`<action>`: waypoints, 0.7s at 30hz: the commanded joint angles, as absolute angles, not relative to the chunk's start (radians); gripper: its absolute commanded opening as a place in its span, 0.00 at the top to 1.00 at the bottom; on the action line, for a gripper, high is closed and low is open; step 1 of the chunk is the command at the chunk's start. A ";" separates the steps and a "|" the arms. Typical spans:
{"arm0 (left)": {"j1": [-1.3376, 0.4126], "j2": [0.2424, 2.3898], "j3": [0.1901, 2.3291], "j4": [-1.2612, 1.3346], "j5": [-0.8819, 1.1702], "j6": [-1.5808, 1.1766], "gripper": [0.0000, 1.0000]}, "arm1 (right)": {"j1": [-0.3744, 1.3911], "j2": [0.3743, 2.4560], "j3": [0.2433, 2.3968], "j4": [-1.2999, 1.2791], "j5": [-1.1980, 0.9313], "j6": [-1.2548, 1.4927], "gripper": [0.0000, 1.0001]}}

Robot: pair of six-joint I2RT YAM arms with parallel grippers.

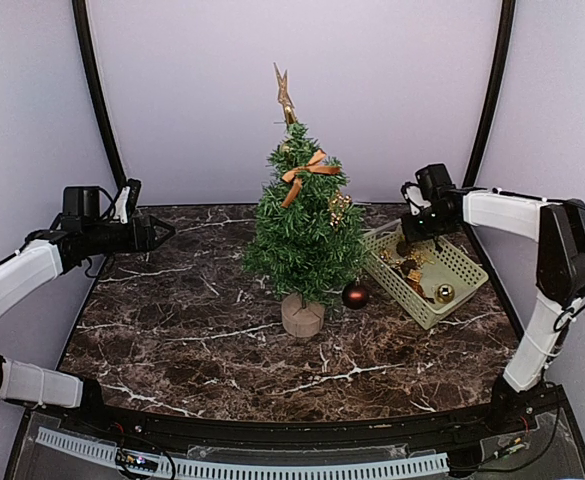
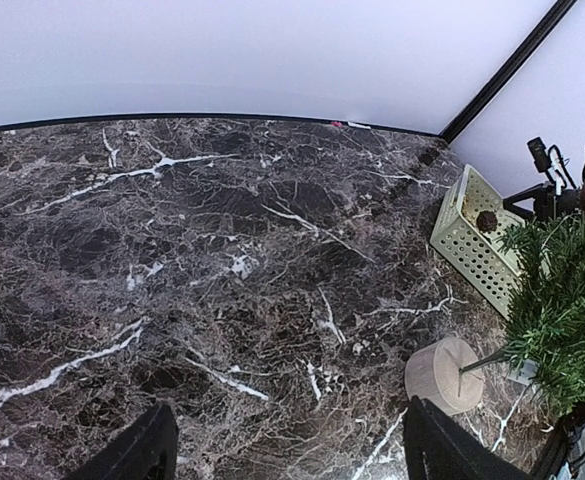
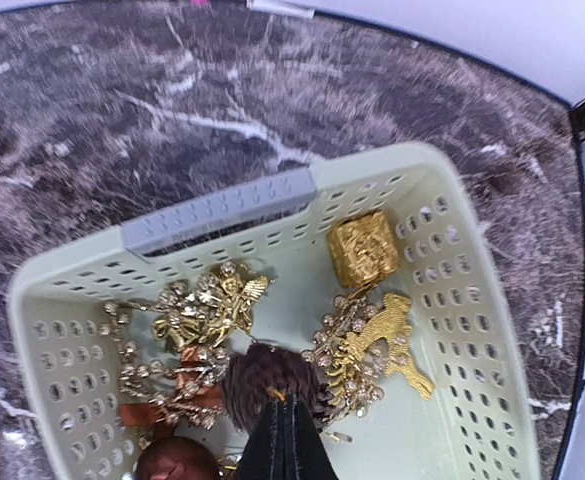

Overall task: Decorate the small christmas tree
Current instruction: Pick up the ornament pinecone from the bin.

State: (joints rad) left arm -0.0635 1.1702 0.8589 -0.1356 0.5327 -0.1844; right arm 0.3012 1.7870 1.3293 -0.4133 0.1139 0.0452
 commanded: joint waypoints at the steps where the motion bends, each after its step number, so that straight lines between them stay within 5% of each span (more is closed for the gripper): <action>1: -0.058 1.138 0.840 -0.105 0.575 -0.181 0.20 | 0.310 1.689 1.332 -0.443 0.126 0.097 1.00; 12: -0.094 1.053 0.797 -0.040 0.678 -0.164 0.21 | 0.361 1.470 1.355 -0.662 0.034 0.157 1.00; 21: -0.370 0.905 0.736 -0.009 0.582 -0.153 0.22 | 0.519 1.306 1.430 -0.871 -0.074 0.221 1.00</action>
State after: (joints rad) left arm -0.2916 0.9703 0.7940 -0.0635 0.6090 -0.1417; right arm 0.4564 1.3663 1.3743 -0.7612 -0.0021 0.1730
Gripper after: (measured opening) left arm 0.781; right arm 0.004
